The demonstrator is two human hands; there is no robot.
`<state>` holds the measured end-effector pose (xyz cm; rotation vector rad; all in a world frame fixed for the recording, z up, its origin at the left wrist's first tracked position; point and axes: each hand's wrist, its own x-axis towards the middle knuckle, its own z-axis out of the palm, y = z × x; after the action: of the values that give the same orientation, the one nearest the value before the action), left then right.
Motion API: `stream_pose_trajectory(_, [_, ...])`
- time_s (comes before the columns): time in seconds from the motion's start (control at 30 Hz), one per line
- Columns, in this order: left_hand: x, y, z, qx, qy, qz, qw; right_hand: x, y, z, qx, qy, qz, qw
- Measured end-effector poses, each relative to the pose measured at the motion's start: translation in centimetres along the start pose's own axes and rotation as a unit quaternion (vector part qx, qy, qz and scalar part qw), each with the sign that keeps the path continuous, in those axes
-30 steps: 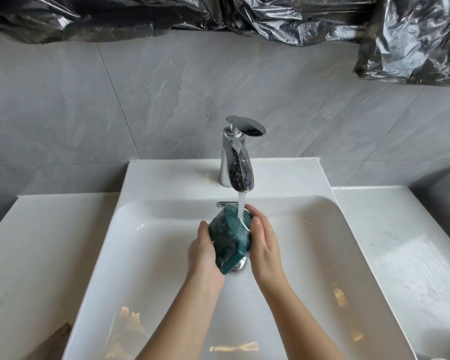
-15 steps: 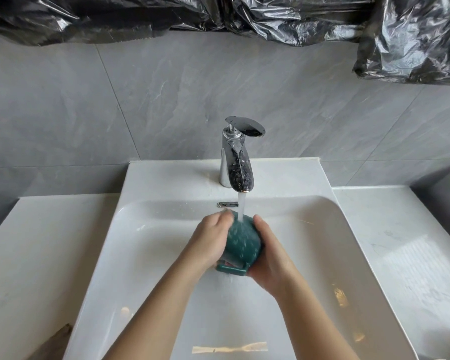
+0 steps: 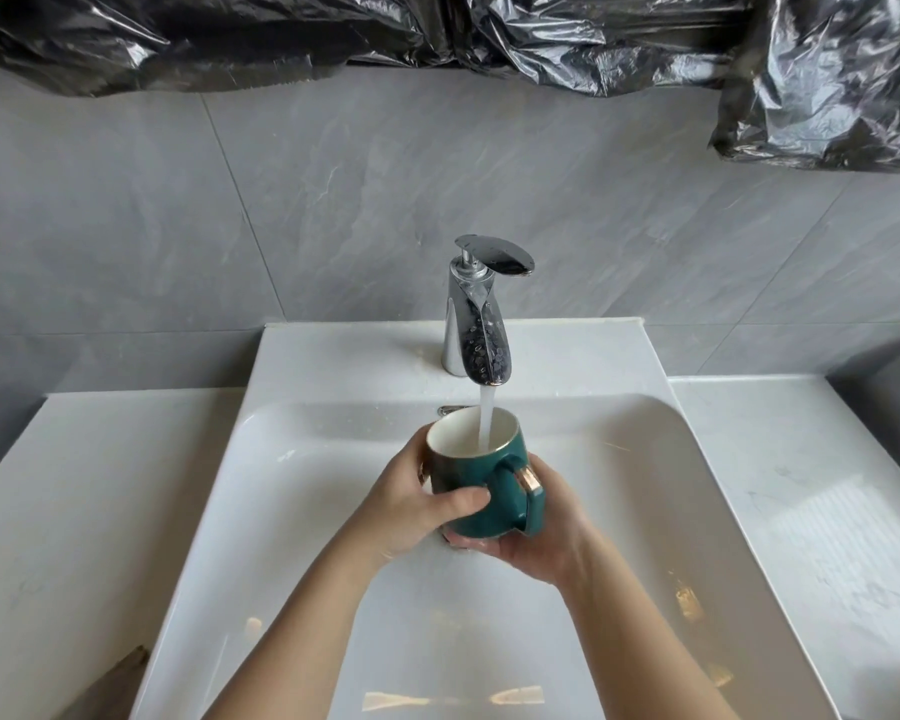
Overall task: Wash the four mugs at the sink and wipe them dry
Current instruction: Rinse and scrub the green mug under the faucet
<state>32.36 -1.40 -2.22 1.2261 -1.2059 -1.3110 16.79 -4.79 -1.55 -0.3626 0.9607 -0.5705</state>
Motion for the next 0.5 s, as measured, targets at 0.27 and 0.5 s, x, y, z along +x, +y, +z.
stream_pose_trajectory(0.27, [0.5,1.8,1.9,0.031,0.107,-0.084,0.990,-2.2,-0.4,0.3,-0.169,0.081,-0.234,0.954])
stream_pose_trajectory(0.5, [2.0,3.0,3.0,-0.032,0.083,-0.172,0.981,-2.6,0.0,0.2,-0.177,0.113,-0.255,0.944])
